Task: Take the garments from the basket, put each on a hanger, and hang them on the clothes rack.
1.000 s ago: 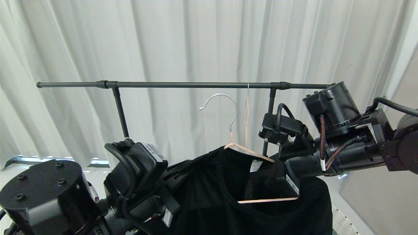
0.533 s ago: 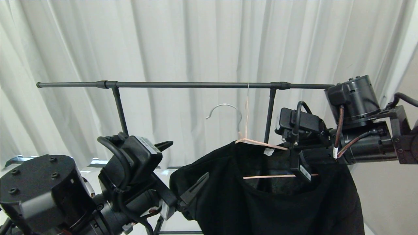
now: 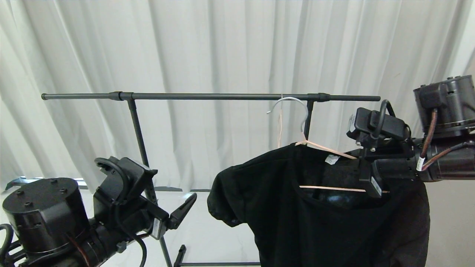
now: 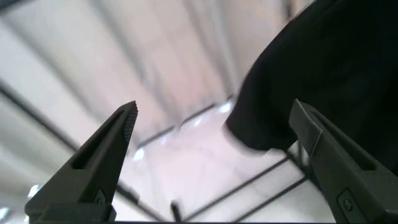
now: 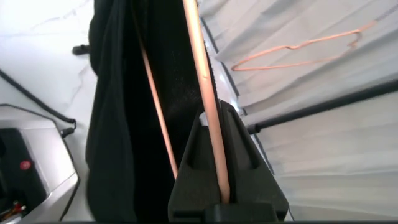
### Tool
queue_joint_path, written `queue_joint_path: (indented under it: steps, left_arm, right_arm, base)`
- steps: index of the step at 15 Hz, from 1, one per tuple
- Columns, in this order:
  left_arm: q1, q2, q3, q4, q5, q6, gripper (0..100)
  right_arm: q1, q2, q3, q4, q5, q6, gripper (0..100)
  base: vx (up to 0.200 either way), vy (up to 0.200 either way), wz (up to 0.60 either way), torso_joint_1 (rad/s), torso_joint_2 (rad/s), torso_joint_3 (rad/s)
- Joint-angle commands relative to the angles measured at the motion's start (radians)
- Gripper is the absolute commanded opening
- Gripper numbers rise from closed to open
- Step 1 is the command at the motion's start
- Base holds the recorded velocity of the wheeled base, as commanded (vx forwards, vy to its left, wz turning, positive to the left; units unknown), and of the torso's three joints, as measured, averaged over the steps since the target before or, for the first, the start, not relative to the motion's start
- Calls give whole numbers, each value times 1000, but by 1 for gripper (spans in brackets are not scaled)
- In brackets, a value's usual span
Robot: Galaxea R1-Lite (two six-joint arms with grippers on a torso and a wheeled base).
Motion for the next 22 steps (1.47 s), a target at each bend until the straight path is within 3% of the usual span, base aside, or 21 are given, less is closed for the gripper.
queue_joint_path:
  steps: [1,8,16,17,21,22]
  left_arm:
    - [25,33,30,0,-6,0,100]
    - [26,74,129,0,-155,0,100]
    - [22,103,146,-2,-250,0,100]
    - [22,103,146,-2,-251,0,0]
    - [34,105,146,-2,-240,0,0]
    - [71,106,146,-2,-230,1,0]
  right_arm:
    - [-7,-65,44,-2,5,16,0]
    - [-3,-151,99,-2,48,45,0]
    - [97,-227,162,-1,47,44,0]
    - [109,-229,162,-1,45,42,0]
    - [114,-230,162,-1,40,42,0]
    - [114,-230,163,-1,39,42,0]
  base:
    - [0,0,0,0,0,0]
    - [0,0,0,0,0,0]
    - [0,0,0,0,0,0]
    - [0,0,0,0,0,0]
    - [0,0,0,0,0,0]
    - [0,0,0,0,0,0]
